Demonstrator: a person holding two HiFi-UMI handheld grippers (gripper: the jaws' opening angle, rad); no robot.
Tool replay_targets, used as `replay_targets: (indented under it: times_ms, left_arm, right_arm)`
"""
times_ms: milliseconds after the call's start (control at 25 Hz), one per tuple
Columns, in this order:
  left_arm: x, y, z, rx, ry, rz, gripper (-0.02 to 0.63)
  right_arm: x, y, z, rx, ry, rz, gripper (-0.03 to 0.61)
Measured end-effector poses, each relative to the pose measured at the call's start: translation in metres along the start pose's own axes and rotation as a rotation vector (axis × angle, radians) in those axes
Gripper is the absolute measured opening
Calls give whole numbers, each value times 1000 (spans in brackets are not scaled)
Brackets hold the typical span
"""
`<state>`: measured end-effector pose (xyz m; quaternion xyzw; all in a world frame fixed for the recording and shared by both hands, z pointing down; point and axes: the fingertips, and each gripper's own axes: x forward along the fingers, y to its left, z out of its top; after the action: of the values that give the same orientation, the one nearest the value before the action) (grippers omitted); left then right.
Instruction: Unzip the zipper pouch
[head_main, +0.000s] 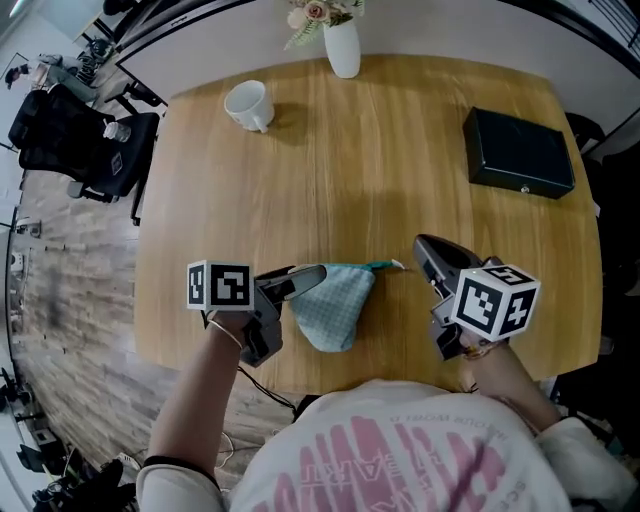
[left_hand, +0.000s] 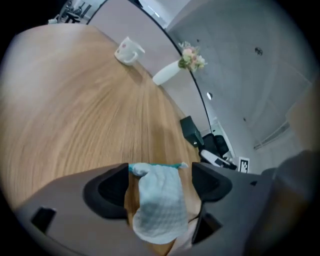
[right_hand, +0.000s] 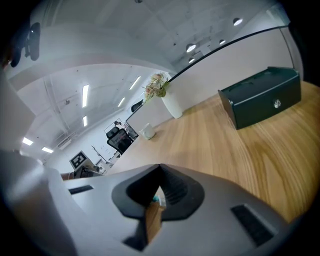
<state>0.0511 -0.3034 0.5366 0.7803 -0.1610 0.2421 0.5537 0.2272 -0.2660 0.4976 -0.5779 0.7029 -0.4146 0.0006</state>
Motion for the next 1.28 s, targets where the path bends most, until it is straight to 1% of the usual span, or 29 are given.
replay_targets:
  times_ms: [80,120,200,240,320,440,520,560,600,680,800,880,960,1000,1040,1080,1160,1240,1280]
  left_arm:
    - [13,7,-9,13,85,47,379]
    - [17,11,-10,24,107,76,334]
    - [19,20,-9,31,123,125,245]
    - [18,22,-9,30,125,139,213]
    - [19,22,-12,46,131,158,207]
    - [22,18,-14,85,117,185,176]
    - [24,9,-11,108,63,167,144]
    - [23,2,-9,137,25,152,115]
    - [22,-7,-6,180,-13,135,103]
    - [16,-26,1,293,-85,97,92]
    - [1,-61,15,493,-213,61,86]
    - [-13,-85,25,663,-300,75,78]
    - [-27,-110,31,856,-367,92,64]
    - [-34,-124,33,948,-396,85,55]
    - [-41,-139,35,1027,-426,64,24]
    - [-48,-154,36,1087,-453,35,14]
    - [-62,-174,38,1174,-472,-9,14]
    - [-74,-185,39,1253,-450,-24,12]
    - [-78,-188,38,1291,-430,-27,12]
  right_arm:
    - [4,-3,-3,16,12,13,-3]
    - [6,-3,-4,18,17,20,-3]
    - [10,-2,-5,17,25,34,-3]
    - [11,-2,-5,19,27,40,-3]
    - [13,-2,-5,25,28,48,-3]
    - [14,-6,-4,34,27,49,-3]
    - [14,-5,-4,39,29,55,-3]
    - [14,-3,-4,40,29,66,-3]
    - [14,1,-3,40,31,85,-3]
    - [12,13,0,40,40,144,-3]
    - [4,37,12,25,44,245,-3]
    - [-3,56,27,4,28,310,-3]
    - [-12,75,41,-11,9,370,-3]
    - [-17,85,47,-18,1,400,-3]
    - [-23,94,53,-28,-7,433,-3]
    - [-29,104,59,-40,-17,466,-3]
    - [-42,125,71,-70,-37,530,-3]
    - [-53,146,82,-107,-62,575,-3]
    - [-57,155,87,-126,-76,583,-3]
